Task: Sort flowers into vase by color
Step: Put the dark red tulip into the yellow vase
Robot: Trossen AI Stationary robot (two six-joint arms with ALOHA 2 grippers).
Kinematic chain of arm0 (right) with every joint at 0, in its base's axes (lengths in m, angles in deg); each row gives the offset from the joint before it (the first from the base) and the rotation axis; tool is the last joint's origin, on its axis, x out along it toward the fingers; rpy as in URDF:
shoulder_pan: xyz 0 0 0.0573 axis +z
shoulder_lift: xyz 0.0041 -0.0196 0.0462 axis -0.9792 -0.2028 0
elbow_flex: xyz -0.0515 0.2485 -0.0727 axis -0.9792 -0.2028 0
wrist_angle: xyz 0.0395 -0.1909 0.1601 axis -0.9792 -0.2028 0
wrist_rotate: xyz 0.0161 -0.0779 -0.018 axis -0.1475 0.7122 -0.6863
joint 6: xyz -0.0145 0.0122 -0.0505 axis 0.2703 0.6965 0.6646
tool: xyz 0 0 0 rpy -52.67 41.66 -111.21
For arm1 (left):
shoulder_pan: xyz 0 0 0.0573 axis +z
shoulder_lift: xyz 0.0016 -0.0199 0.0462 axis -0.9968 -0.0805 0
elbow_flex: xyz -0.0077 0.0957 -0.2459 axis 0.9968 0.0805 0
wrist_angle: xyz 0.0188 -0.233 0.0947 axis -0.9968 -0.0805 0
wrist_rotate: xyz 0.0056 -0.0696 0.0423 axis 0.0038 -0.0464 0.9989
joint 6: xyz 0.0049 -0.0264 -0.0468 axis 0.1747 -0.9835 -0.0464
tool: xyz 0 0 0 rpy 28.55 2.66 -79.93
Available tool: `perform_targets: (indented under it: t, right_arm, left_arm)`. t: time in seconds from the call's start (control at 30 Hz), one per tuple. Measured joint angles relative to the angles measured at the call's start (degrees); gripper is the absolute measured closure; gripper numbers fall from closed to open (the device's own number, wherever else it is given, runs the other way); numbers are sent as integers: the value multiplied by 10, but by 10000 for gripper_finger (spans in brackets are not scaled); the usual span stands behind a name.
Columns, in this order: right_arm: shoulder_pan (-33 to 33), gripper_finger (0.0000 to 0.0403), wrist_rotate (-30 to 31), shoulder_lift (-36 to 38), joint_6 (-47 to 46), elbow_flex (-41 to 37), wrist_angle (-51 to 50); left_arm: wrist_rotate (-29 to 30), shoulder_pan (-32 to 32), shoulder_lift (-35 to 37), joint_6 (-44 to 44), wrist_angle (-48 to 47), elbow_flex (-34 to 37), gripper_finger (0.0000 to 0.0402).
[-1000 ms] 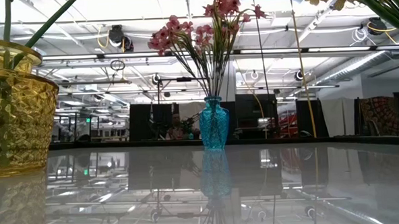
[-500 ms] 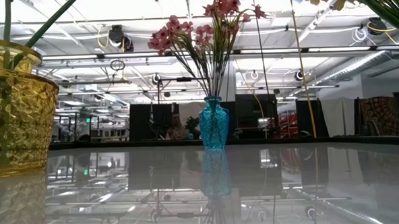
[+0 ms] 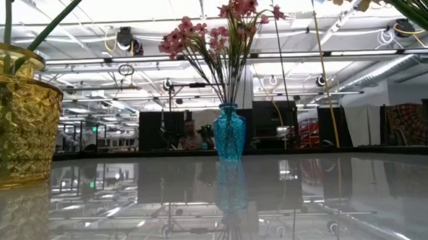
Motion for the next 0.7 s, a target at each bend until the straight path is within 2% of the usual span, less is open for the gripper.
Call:
perform_targets:
  t: [0.1,0.2,0.3,0.43,0.7]
  right_arm:
    - [2,156,0,38,-14,0,-99]
    - [6,158,0,66,-30,-3,-155]
    - [16,163,1,93,-35,-28,-146]
    - [23,169,-1,120,-35,-72,-112]
    - [24,177,-3,132,-43,-123,-66]
  left_arm:
    - [4,-37,15,-1,-12,0,389]
    - [24,-76,13,-2,-23,0,389]
    - [47,-115,1,1,-23,6,389]
    - [109,-154,-29,-9,-24,18,389]
    - [189,-189,-113,-49,5,18,389]
